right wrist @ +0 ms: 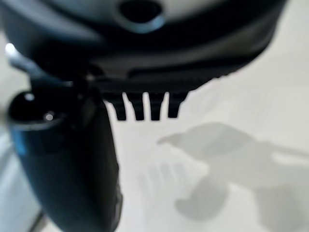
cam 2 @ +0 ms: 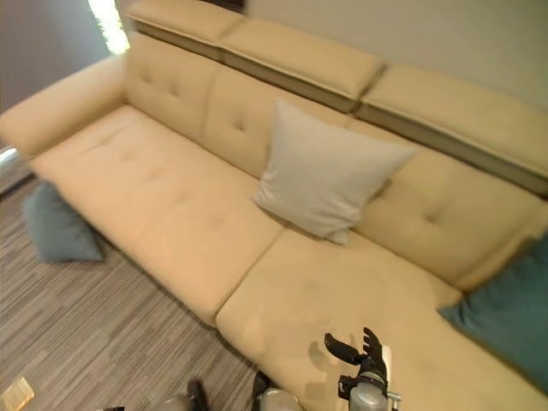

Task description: Pick up all the scattered cushions and arrange them neatly on the sofa.

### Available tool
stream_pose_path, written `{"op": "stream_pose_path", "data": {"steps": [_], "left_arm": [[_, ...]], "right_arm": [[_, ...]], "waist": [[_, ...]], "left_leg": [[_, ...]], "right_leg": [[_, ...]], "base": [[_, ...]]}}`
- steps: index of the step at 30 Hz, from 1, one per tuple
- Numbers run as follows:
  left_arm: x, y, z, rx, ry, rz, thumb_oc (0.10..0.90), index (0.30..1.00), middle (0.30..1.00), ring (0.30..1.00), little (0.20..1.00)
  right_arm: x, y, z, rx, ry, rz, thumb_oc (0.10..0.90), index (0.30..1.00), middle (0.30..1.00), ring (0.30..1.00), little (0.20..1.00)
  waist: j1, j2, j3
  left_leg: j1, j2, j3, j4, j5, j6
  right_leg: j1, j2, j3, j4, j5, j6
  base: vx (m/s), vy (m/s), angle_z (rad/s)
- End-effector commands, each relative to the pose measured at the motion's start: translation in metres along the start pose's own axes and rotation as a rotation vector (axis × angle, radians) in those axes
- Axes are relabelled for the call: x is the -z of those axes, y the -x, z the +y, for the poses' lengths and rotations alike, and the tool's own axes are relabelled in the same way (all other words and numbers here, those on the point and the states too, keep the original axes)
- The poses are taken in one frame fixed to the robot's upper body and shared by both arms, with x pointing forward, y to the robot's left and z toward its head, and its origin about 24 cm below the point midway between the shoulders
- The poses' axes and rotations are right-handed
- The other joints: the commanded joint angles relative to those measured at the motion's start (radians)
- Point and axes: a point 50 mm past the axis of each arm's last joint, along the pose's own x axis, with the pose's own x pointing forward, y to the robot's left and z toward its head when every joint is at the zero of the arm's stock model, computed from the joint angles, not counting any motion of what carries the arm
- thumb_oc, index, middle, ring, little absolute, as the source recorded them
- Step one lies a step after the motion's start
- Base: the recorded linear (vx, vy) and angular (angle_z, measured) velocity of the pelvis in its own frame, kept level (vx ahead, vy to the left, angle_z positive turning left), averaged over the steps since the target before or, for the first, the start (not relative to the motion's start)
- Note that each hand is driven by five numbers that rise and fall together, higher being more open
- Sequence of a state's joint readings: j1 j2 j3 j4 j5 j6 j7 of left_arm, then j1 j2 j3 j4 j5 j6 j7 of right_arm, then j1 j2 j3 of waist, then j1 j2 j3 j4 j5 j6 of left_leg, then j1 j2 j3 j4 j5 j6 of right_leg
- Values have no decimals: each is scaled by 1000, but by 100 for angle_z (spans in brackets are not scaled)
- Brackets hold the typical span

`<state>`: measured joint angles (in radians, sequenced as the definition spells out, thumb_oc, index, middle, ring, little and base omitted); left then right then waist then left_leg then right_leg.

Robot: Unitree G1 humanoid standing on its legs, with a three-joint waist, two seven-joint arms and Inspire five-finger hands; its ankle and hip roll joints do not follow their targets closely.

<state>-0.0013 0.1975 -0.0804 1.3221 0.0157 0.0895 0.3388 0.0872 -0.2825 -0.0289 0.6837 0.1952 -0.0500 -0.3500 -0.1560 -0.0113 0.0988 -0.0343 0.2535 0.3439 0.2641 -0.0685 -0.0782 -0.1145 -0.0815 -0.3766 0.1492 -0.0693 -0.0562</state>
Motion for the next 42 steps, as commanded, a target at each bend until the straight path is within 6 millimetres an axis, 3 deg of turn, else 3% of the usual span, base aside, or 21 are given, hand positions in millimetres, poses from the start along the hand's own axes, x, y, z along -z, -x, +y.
{"op": "stream_pose_path", "data": {"steps": [1,5,8,9,13,14,15,16,17,20,22,31,37,40,42], "left_arm": [[-26,2,-5,15,-84,-129,800,900,900,900,900],[-32,1,0,8,-116,-171,800,900,900,900,900],[-28,0,5,0,-112,-160,800,900,900,900,900],[-20,-3,12,-23,-97,-121,800,900,900,900,900],[-3,-8,30,-74,-10,-16,800,900,900,900,900],[-4,-8,33,-87,-33,-28,800,900,900,900,900],[-6,-9,35,-98,-73,-42,800,900,900,900,900],[-6,-9,35,-98,-73,-42,800,900,900,900,900],[-13,-9,37,-108,-102,-75,800,900,900,900,900],[-15,-10,41,-111,-135,-89,800,900,900,900,900],[-27,-10,45,-129,-164,-137,800,900,900,900,900],[-39,-4,24,-79,-197,-203,800,900,900,900,900],[-47,-1,13,-51,-230,-238,800,900,900,900,900],[-53,0,11,-58,-223,-253,800,900,900,900,900],[-69,2,12,-72,-226,-307,800,900,900,900,900]], "right_arm": [[-25,-6,-10,25,10,-122,800,900,900,900,900],[-37,-8,7,-29,46,-156,800,900,900,900,900],[-46,-6,18,-75,68,-193,800,900,900,900,900],[-50,-4,28,-107,96,-214,800,900,900,900,900],[-51,-1,41,-153,133,-222,800,900,900,900,900],[-51,1,42,-162,139,-227,800,900,900,900,900],[-45,3,41,-171,143,-214,800,900,900,900,900],[-44,3,41,-171,143,-214,800,900,900,900,900],[-33,6,38,-179,161,-189,800,900,900,900,900],[-23,7,38,-189,173,-158,800,900,900,900,900],[-21,8,44,-230,199,-158,800,900,900,900,900],[-23,11,62,-367,442,-221,800,900,900,900,900],[3,9,69,-395,615,-128,800,900,900,900,900],[21,6,60,-364,660,-40,800,900,900,900,900],[25,4,56,-330,648,-6,800,900,900,900,900]], "waist": [[-16,-34,-19],[13,-54,16],[35,-68,37],[56,-76,50],[77,-77,70],[70,-76,72],[54,-67,69],[54,-68,66],[33,-55,70],[31,-55,63],[28,-64,60],[55,-74,26],[79,-67,41],[94,-74,73],[110,-83,115]], "left_leg": [[133,-11,26,-195,-86,-23],[111,-88,-29,-216,-123,11],[91,-119,-49,-205,-137,31],[76,-143,-60,-206,-141,42],[45,-171,-97,-211,-131,60],[24,-183,-108,-219,-103,69],[13,-197,-141,-231,-89,76],[9,-198,-141,-231,-86,76],[3,-212,-186,-240,-75,82],[-10,-222,-212,-239,-67,85],[-30,-237,-247,-222,-53,84],[-6,-229,-276,-285,-14,68],[-4,-219,-307,-290,-5,63],[-68,-218,-328,-167,-37,54],[-178,-220,-322,-2,-25,30]], "right_leg": [[-11,-105,5,40,-48,137],[-22,-160,7,32,36,185],[-18,-179,8,10,69,202],[-16,-192,12,-11,91,216],[-28,-206,51,-12,124,238],[-38,-197,105,-13,121,229],[-53,-154,218,13,101,223],[-57,-154,218,13,102,223],[-52,-79,349,31,46,217],[-27,-45,364,11,7,193],[-17,1,424,-6,-13,179],[28,13,390,-59,-19,162],[25,20,358,-36,-43,147],[9,22,337,-10,-64,128],[14,10,310,-6,-77,107]], "base": [[-165,334,164],[-149,328,70],[-148,243,28],[-95,137,27],[-134,163,18],[-103,96,51],[-81,67,60],[-10,106,95],[-34,79,91],[-25,16,119],[-27,-86,10],[20,-86,16],[36,-61,6],[49,-114,26],[-35,-95,56]]}}
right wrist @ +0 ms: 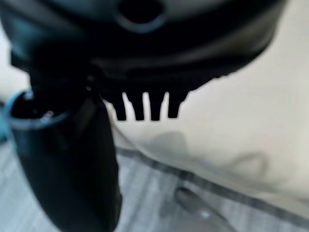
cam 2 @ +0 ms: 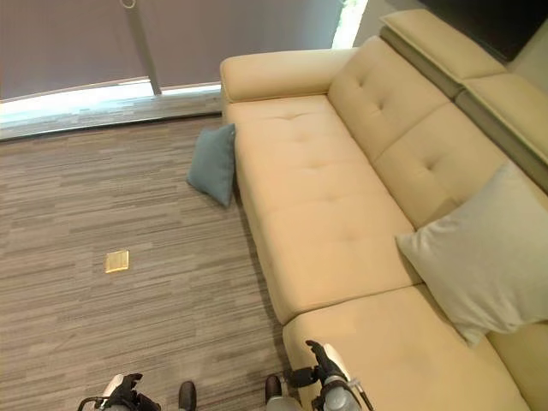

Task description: Pick up all the scattered cushions and arrange them neatly on the sofa.

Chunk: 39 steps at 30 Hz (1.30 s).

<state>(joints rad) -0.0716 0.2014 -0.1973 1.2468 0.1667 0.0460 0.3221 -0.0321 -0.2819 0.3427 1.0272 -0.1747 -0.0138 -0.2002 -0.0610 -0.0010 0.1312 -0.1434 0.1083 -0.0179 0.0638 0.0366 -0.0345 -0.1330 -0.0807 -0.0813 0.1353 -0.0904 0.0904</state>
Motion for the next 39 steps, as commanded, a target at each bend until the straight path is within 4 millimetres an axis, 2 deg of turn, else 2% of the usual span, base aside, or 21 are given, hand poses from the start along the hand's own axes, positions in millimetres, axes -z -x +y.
{"op": "stream_pose_path", "data": {"steps": [1,3,4,6,8,10,14,18,19,20,21,22,24,27,29,30,31,32,34,38,39], "left_arm": [[-9,-5,18,-77,-40,-33,800,900,900,900,900],[-20,-6,19,-85,-39,-73,800,900,900,900,900],[-20,-6,19,-86,-39,-73,800,900,900,900,900],[-14,-5,16,-69,-37,-61,800,900,900,900,900],[-7,-4,13,-56,-17,-35,800,900,900,900,900],[-2,-3,12,-57,5,-10,800,900,900,900,900],[7,-2,9,-67,34,31,800,900,900,900,900],[13,0,6,-64,8,43,800,900,900,900,900],[7,-2,11,-74,-42,19,800,900,900,900,900],[7,-2,11,-74,-42,19,800,900,900,900,900],[6,-3,14,-81,-48,17,800,900,900,900,900],[-2,-6,22,-99,-43,-9,800,900,900,900,900],[-11,-8,32,-124,-40,-41,800,900,900,900,900],[-13,-11,41,-149,-60,-40,800,900,900,900,900],[-15,-12,44,-147,-60,-36,800,900,900,900,900],[-15,-12,44,-147,-60,-37,800,900,900,900,900],[-18,-12,43,-134,-74,-45,800,900,900,900,900],[-20,-12,42,-126,-87,-55,800,900,900,900,900],[-21,-12,41,-118,-100,-58,800,900,900,900,900],[-25,-11,36,-83,-199,-91,800,900,900,900,900],[-23,-11,35,-78,-198,-86,800,900,900,900,900]], "right_arm": [[-21,-6,-11,89,-43,-62,800,900,900,900,900],[2,-5,-10,91,-9,54,800,900,900,900,900],[1,-5,-10,91,-9,54,800,900,900,900,900],[20,-2,-7,69,9,134,800,900,900,900,900],[27,0,-6,70,12,170,800,900,900,900,900],[30,1,-5,79,-7,189,800,900,900,900,900],[44,7,5,68,-76,256,800,900,900,900,900],[52,11,14,42,-100,305,800,900,900,900,900],[56,14,20,34,-121,338,800,900,900,900,900],[56,14,19,35,-122,338,800,900,900,900,900],[55,14,22,28,-129,339,800,900,900,900,900],[48,12,22,23,-100,298,800,900,900,900,900],[37,8,18,37,-65,242,800,900,900,900,900],[26,6,19,44,-103,203,800,900,900,900,900],[22,4,20,44,-133,190,800,900,900,900,900],[22,4,20,44,-133,190,800,900,900,900,900],[21,4,18,47,-133,196,800,900,900,900,900],[22,3,17,50,-127,203,800,900,900,900,900],[24,4,16,50,-119,209,800,900,900,900,900],[31,5,14,38,-27,217,800,900,900,900,900],[34,6,15,34,-18,223,800,900,900,900,900]], "waist": [[12,-91,80],[36,-93,103],[35,-92,102],[60,-85,80],[81,-81,73],[92,-84,73],[103,-93,68],[116,-99,38],[110,-121,32],[111,-120,30],[103,-123,32],[87,-119,37],[69,-109,46],[24,-101,63],[-9,-98,83],[-10,-97,83],[-39,-106,101],[-55,-110,106],[-67,-112,106],[-99,-108,86],[-100,-107,77]], "left_leg": [[-79,-74,35,210,-135,-14],[-187,-47,89,323,-113,-3],[-190,-47,88,326,-115,-3],[-216,-26,120,199,-85,0],[-224,12,110,70,-6,-19],[-258,51,87,-4,26,-34],[-290,118,113,-29,61,-58],[-261,104,125,-7,90,-56],[-246,63,138,39,55,-30],[-248,65,138,39,56,-30],[-230,48,149,41,34,-13],[-176,12,170,34,-9,24],[-130,-9,166,25,-42,48],[-69,-36,160,15,-80,60],[-8,-54,151,1,-113,60],[-9,-53,150,1,-112,60],[51,-92,134,-2,-156,64],[91,-112,126,-9,-184,64],[114,-129,117,-11,-200,63],[260,-171,95,-36,-281,50],[279,-175,87,-34,-297,49]], "right_leg": [[29,11,11,9,-57,-40],[56,1,-46,6,-83,-59],[55,2,-47,6,-84,-59],[101,6,-80,-21,-102,-45],[140,2,-81,-42,-113,-31],[177,-6,-74,-52,-129,-19],[252,-45,-62,-67,-137,15],[279,-88,-57,-58,-110,51],[240,-148,-41,43,-6,67],[237,-146,-40,43,-4,67],[199,-173,-34,123,64,65],[150,-234,-52,263,198,55],[90,-244,-36,355,250,34],[-16,-171,-3,339,179,12],[-93,-85,4,287,79,-5],[-94,-84,2,285,80,-5],[-141,-39,8,170,76,11],[-165,-23,-2,89,93,21],[-173,-18,-16,24,109,32],[-233,7,-177,-122,179,58],[-213,7,-182,-133,175,52]], "base": [[-45,-71,63],[42,-82,71],[201,-47,88],[307,65,69],[332,153,53],[344,207,29],[384,341,-1],[390,399,-33],[219,298,-15],[303,459,7],[282,472,-1],[387,601,-3],[358,437,9],[319,209,15],[290,105,4],[412,78,6],[461,76,16],[592,98,23],[312,47,26],[542,-16,27],[470,-84,36]]}}
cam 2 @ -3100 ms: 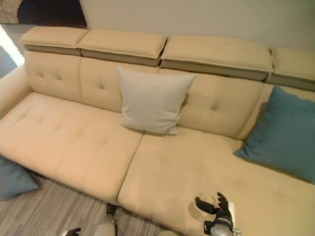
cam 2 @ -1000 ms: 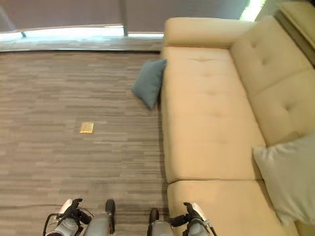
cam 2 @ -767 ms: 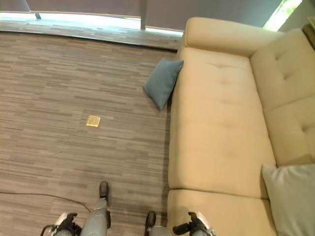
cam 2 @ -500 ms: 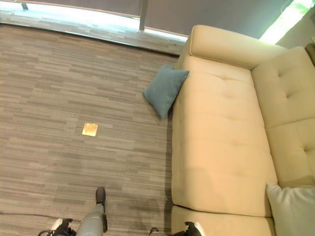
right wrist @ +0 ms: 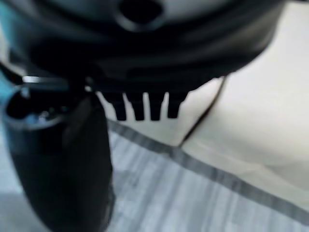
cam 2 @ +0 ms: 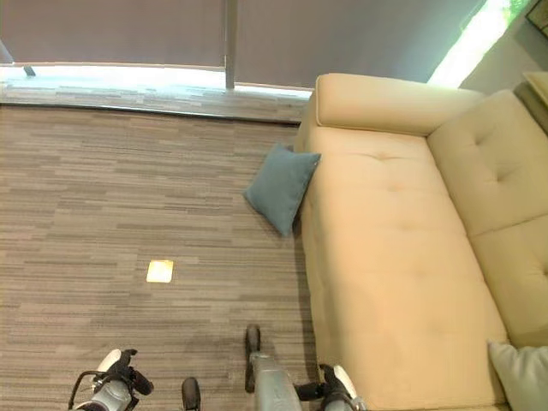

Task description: Pick up all the scattered cushions and arrange them neatly on the sofa.

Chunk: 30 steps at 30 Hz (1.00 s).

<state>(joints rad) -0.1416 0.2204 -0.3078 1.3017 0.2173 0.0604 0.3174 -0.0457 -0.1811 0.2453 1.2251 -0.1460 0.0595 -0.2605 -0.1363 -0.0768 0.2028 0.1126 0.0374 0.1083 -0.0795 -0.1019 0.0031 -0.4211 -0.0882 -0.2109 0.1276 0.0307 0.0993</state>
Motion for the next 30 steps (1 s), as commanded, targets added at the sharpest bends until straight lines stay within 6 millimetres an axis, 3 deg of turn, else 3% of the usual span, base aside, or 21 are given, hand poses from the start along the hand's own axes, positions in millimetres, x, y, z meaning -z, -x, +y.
{"op": "stream_pose_path", "data": {"steps": [1,3,5,7,8,9,10,11,13,15,16,17,18,19,20,21,23,25,27,29,30], "left_arm": [[-2,-7,28,-72,-36,-32,800,900,900,900,900],[7,-4,18,-46,-30,0,800,900,900,900,900],[11,-2,10,-18,-12,14,800,900,900,900,900],[6,-2,10,-23,15,2,800,900,900,900,900],[-6,-2,10,-35,25,-37,800,900,900,900,900],[-6,-2,10,-36,25,-37,800,900,900,900,900],[-17,-2,11,-49,37,-73,800,900,900,900,900],[-18,-2,11,-52,44,-77,800,900,900,900,900],[-19,-2,10,-54,55,-83,800,900,900,900,900],[-22,0,5,-45,39,-99,800,900,900,900,900],[-18,1,2,-34,23,-95,800,900,900,900,900],[-14,1,0,-31,25,-80,800,900,900,900,900],[-14,1,1,-31,25,-80,800,900,900,900,900],[-10,2,-3,-17,41,-62,800,900,900,900,900],[-11,2,-3,-17,41,-62,800,900,900,900,900],[-12,2,-4,-10,57,-62,800,900,900,900,900],[-11,3,-6,-4,58,-59,800,900,900,900,900],[-2,5,-13,17,40,-33,800,900,900,900,900],[-1,4,-11,9,20,-31,800,900,900,900,900],[2,3,-5,-10,22,-22,800,900,900,900,900],[2,3,-5,-10,22,-22,800,900,900,900,900]], "right_arm": [[1,-2,-15,53,77,-28,800,900,900,900,900],[5,-3,-18,49,103,-25,800,900,900,900,900],[3,-4,-22,54,113,-36,800,900,900,900,900],[-6,-5,-28,75,83,-61,800,900,900,900,900],[-14,-7,-37,102,31,-82,800,900,900,900,900],[-14,-7,-37,102,31,-82,800,900,900,900,900],[-18,-7,-43,122,21,-95,800,900,900,900,900],[-17,-7,-44,126,25,-94,800,900,900,900,900],[-16,-7,-43,126,25,-93,800,900,900,900,900],[-15,-7,-41,119,32,-87,800,900,900,900,900],[-11,-6,-38,114,55,-77,800,900,900,900,900],[-9,-6,-36,109,66,-71,800,900,900,900,900],[-9,-6,-36,109,66,-71,800,900,900,900,900],[-4,-5,-33,104,90,-60,800,900,900,900,900],[-4,-6,-33,104,90,-60,800,900,900,900,900],[-1,-5,-31,103,107,-49,800,900,900,900,900],[6,-5,-30,105,121,-28,800,900,900,900,900],[17,-3,-24,83,125,13,800,900,900,900,900],[20,-2,-20,68,127,31,800,900,900,900,900],[20,-1,-15,46,125,39,800,900,900,900,900],[20,-1,-14,46,125,39,800,900,900,900,900]], "waist": [[-25,-31,7],[-24,-7,-20],[-23,16,-29],[-17,-2,-2],[6,-16,24],[3,-19,20],[23,-26,41],[28,-29,39],[35,-28,40],[49,-28,40],[67,-24,36],[78,-23,35],[77,-26,33],[101,-10,30],[100,-11,29],[118,2,26],[124,-3,28],[120,5,8],[118,-3,-5],[119,-18,-16],[121,-19,-16]], "left_leg": [[26,-103,-40,110,-159,12],[77,-80,-40,144,-178,-11],[45,-45,-9,292,-97,-67],[-121,6,13,641,78,-123],[-234,21,12,896,127,-123],[-239,17,11,894,131,-122],[-335,-18,13,1028,72,-95],[-371,-33,20,1038,54,-84],[-401,-38,25,1026,41,-77],[-453,-31,28,921,-14,-46],[-463,-31,14,718,-48,-15],[-470,-29,-5,590,-39,-12],[-468,-33,-4,581,-33,-11],[-462,3,-62,338,66,-29],[-460,2,-62,330,72,-30],[-488,40,-123,187,147,-47],[-504,67,-161,131,176,-55],[-465,80,-154,100,199,-66],[-456,69,-145,116,220,-65],[-435,43,-124,136,189,-40],[-436,42,-123,137,188,-39]], "right_leg": [[79,16,-54,-127,54,43],[111,32,-54,-63,32,-3],[146,41,-58,-21,-8,-33],[197,42,-40,-24,-26,-74],[240,66,6,-20,-60,-113],[236,62,4,-20,-59,-113],[259,76,55,8,-92,-130],[261,76,70,27,-104,-130],[266,76,82,39,-116,-128],[304,84,110,41,-151,-119],[335,91,136,39,-182,-106],[350,96,151,42,-196,-97],[349,93,151,41,-195,-96],[399,108,172,34,-224,-87],[398,107,171,33,-223,-87],[441,109,202,30,-252,-83],[478,92,238,29,-266,-75],[512,76,261,38,-287,-60],[510,55,272,53,-276,-46],[469,17,277,144,-220,-14],[468,16,279,145,-221,-13]], "base": [[322,-73,54],[602,-177,24],[471,-201,16],[261,-260,40],[235,-225,-14],[357,-204,-63],[259,-76,-80],[358,-83,-70],[196,-6,-48],[369,63,-33],[497,140,-28],[367,123,-43],[439,163,-60],[304,106,-58],[629,257,-64],[461,213,-48],[547,285,-64],[430,277,-55],[379,345,-40],[345,345,-41],[210,216,-52]]}}
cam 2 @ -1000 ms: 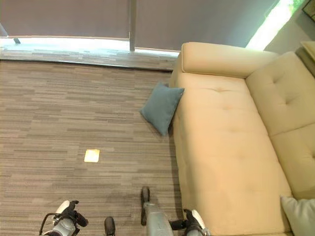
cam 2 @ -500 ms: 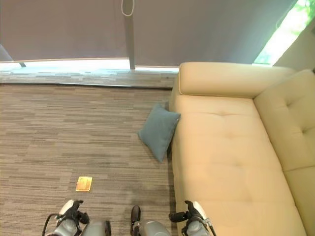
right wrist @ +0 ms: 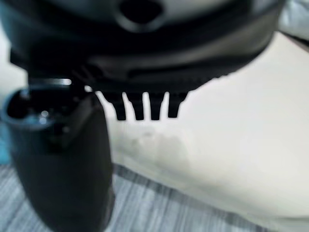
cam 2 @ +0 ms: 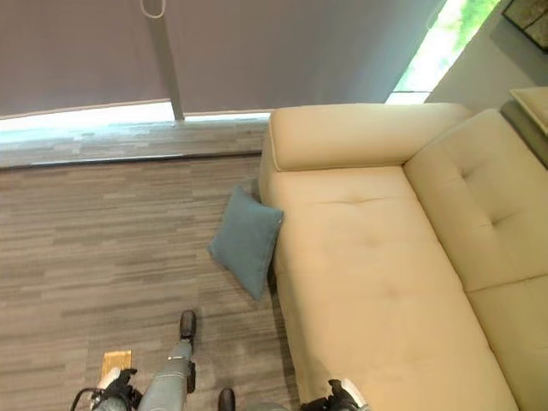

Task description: Pick up all the scattered cushions and arrange them neatly on the sofa.

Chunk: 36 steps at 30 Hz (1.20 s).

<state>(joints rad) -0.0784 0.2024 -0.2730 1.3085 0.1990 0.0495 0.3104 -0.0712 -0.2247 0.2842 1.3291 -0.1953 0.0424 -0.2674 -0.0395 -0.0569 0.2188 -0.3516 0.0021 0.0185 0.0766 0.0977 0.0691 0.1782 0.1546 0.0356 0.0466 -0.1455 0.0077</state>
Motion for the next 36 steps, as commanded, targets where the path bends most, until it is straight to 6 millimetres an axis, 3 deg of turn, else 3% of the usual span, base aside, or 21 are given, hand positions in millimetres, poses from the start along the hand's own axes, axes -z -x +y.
{"op": "stream_pose_path", "data": {"steps": [1,2,3,4,6,8,10,13,14,17,21,25,28,31,32,36], "left_arm": [[-17,-4,15,-67,-19,-72,800,900,900,900,900],[-14,-4,18,-77,-6,-58,800,900,900,900,900],[-14,-5,23,-87,-2,-56,800,900,900,900,900],[-12,-8,35,-121,-15,-53,800,900,900,900,900],[-8,-9,41,-134,-30,-39,800,900,900,900,900],[-2,-11,52,-164,-4,-12,800,900,900,900,900],[-9,-13,69,-218,68,-21,800,900,900,900,900],[-17,-14,79,-250,94,-47,800,900,900,900,900],[-27,-14,87,-287,171,-71,800,900,900,900,900],[-35,-14,94,-311,280,-79,800,900,900,900,900],[-58,-13,114,-372,515,-118,800,900,900,900,900],[-74,-11,122,-395,577,-161,800,900,900,900,900],[-79,-10,126,-407,522,-180,800,900,900,900,900],[-81,-10,125,-412,497,-190,800,900,900,900,900],[-83,-10,126,-420,491,-197,800,900,900,900,900],[-104,-4,133,-456,427,-294,800,900,900,900,900]], "right_arm": [[2,2,3,6,14,-12,800,900,900,900,900],[-3,2,5,1,32,-33,800,900,900,900,900],[-8,2,4,4,40,-50,800,900,900,900,900],[-28,2,0,27,34,-128,800,900,900,900,900],[-38,3,0,30,14,-167,800,900,900,900,900],[-57,4,-5,42,3,-238,800,900,900,900,900],[-76,7,-11,61,27,-319,800,900,900,900,900],[-87,9,-14,74,43,-369,800,900,900,900,900],[-96,12,-12,76,63,-414,800,900,900,900,900],[-101,14,-11,75,84,-440,800,900,900,900,900],[-123,22,-17,114,131,-546,800,900,900,900,900],[-154,35,-42,203,139,-695,800,900,900,900,900],[-193,59,-69,325,196,-892,800,900,900,900,900],[-240,99,-98,482,261,-1116,800,900,900,900,900],[-263,122,-108,545,264,-1220,800,900,900,900,900],[-283,147,-111,595,281,-1328,800,900,900,900,900]], "waist": [[27,-46,-36],[38,-50,-31],[38,-39,-26],[30,-29,-14],[20,-33,-5],[10,-35,3],[3,-40,14],[-1,-48,23],[3,-68,18],[7,-78,21],[7,-95,41],[-1,-93,71],[0,-90,94],[6,-85,116],[12,-80,128],[13,-73,140]], "left_leg": [[48,66,-12,-19,-32,-93],[78,56,25,-18,-60,-72],[97,59,33,-19,-70,-61],[143,59,59,-30,-97,-48],[173,56,76,-33,-114,-47],[201,54,100,-40,-133,-48],[220,49,108,-41,-157,-61],[202,43,118,-36,-143,-61],[180,34,131,-33,-147,-70],[155,33,134,-27,-148,-71],[102,36,146,-15,-149,-75],[59,37,155,6,-147,-79],[31,41,149,24,-172,-90],[2,43,158,40,-174,-93],[-14,43,162,44,-174,-95],[-34,43,168,44,-169,-98]], "right_leg": [[-155,-251,25,282,6,94],[-180,-312,-32,379,102,100],[-226,-344,-77,466,137,88],[-285,-402,-148,535,176,72],[-307,-417,-168,522,167,71],[-336,-421,-224,427,145,76],[-345,-399,-275,301,96,96],[-361,-375,-285,220,108,97],[-332,-365,-281,121,128,112],[-336,-358,-261,99,135,113],[-368,-349,-241,69,150,115],[-413,-347,-231,75,155,113],[-445,-345,-211,88,133,117],[-483,-345,-199,98,132,114],[-501,-343,-192,98,133,113],[-526,-342,-185,99,135,111]], "base": [[219,293,-49],[262,379,-59],[311,492,-55],[287,406,-43],[202,241,3],[223,133,7],[232,59,-16],[21,0,-3],[-11,1,5],[-4,-39,-17],[-35,-38,-14],[-38,-27,-13],[41,-61,-13],[-26,-43,-3],[-7,-56,-3],[-26,-48,-10]]}}
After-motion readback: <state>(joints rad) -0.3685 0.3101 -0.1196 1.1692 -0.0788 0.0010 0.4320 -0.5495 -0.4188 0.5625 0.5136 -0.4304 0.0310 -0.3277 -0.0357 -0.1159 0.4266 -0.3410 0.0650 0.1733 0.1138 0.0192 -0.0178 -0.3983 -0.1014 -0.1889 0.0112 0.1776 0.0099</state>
